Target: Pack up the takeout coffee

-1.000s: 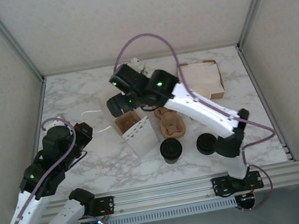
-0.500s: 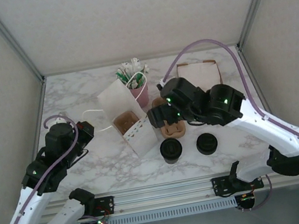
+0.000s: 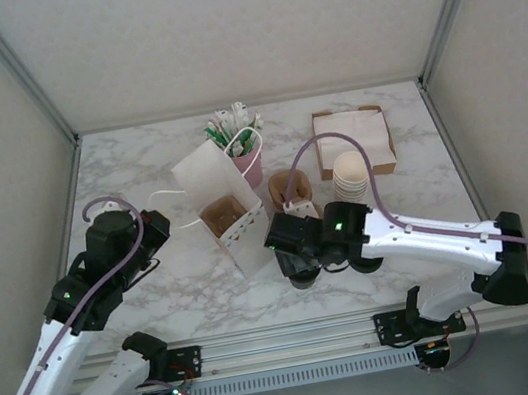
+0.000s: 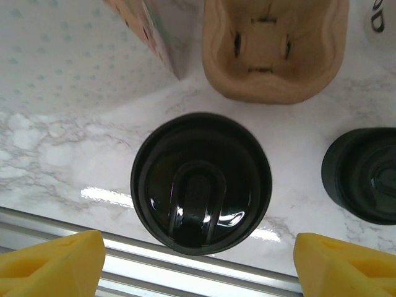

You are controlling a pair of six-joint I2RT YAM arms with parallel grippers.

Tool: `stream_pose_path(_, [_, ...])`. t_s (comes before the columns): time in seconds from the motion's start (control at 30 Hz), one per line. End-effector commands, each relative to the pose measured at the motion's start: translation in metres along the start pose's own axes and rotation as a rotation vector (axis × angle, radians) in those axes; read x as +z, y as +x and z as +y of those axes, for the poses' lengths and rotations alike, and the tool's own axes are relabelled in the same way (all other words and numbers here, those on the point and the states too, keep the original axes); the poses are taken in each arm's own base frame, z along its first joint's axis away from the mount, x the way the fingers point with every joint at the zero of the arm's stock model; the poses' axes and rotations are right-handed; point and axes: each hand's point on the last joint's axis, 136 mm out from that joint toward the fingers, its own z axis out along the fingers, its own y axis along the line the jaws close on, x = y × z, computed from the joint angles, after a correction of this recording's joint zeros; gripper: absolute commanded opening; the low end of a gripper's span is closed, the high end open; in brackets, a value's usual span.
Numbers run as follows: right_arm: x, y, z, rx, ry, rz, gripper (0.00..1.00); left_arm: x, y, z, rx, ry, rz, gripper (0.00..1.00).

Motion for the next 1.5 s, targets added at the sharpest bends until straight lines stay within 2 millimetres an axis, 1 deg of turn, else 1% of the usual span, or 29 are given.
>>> stream_pose_path(0.0, [0.016,0.007,0.005,0.051,0.026,-0.001,0.78,0.002,0.001,-0.002,-0.005,0.013,0.006,0.01])
stream_pose_path(0.07, [0.024,0.011,0.011,0.040,0.010,0.009,0.77,0.001,0.001,-0.002,-0.003,0.011,0.006,0.01])
stream_pose_path(0.17, [0.030,0.013,0.012,-0.024,-0.002,0.008,0.77,0.001,0.000,0.000,0.000,0.008,0.004,0.01])
stream_pose_path(0.27, [0.027,0.012,0.007,-0.152,-0.013,-0.024,0.79,-0.001,0.000,0.000,0.006,0.007,0.000,0.01])
stream_pose_path(0.33, [0.020,0.010,0.007,-0.264,-0.052,-0.043,0.81,-0.001,0.001,0.002,0.011,0.002,0.003,0.01])
stream_pose_path(0.4, [0.012,0.007,0.004,-0.338,-0.076,-0.050,0.84,-0.002,0.001,0.002,0.014,0.005,0.004,0.01])
stream_pose_path(0.47, [0.007,0.005,0.003,-0.421,-0.125,-0.042,0.85,-0.002,0.002,0.001,0.013,0.010,0.006,0.01])
stream_pose_path(0.6, [0.007,0.006,-0.006,-0.512,-0.220,0.026,0.86,-0.003,0.002,0.003,0.015,0.013,0.004,0.01])
stream_pose_path(0.73, [0.010,0.004,-0.004,-0.604,-0.274,0.044,0.85,-0.006,0.002,0.004,0.015,0.019,-0.002,0.01])
stream_pose_path(0.77, [0.012,0.004,-0.005,-0.630,-0.270,0.053,0.85,-0.006,0.003,0.004,0.015,0.018,0.000,0.01])
stream_pose_path(0.83, [0.020,0.006,-0.005,-0.678,-0.255,0.075,0.89,-0.006,0.003,0.004,0.017,0.018,0.001,0.01])
stream_pose_path(0.93, [0.031,0.003,-0.008,-0.693,-0.226,0.088,0.88,-0.005,0.004,0.004,0.017,0.020,0.004,0.01])
stream_pose_path(1.07, [0.034,0.000,-0.006,-0.688,-0.226,0.090,0.88,-0.004,0.004,0.004,0.017,0.022,0.007,0.01])
stream_pose_path(1.23, [0.043,0.003,-0.003,-0.694,-0.226,0.127,0.88,-0.003,0.005,0.004,0.017,0.021,0.008,0.01])
stream_pose_path(1.47, [0.045,0.003,0.000,-0.688,-0.228,0.132,0.87,-0.003,0.003,0.005,0.018,0.014,0.002,0.01])
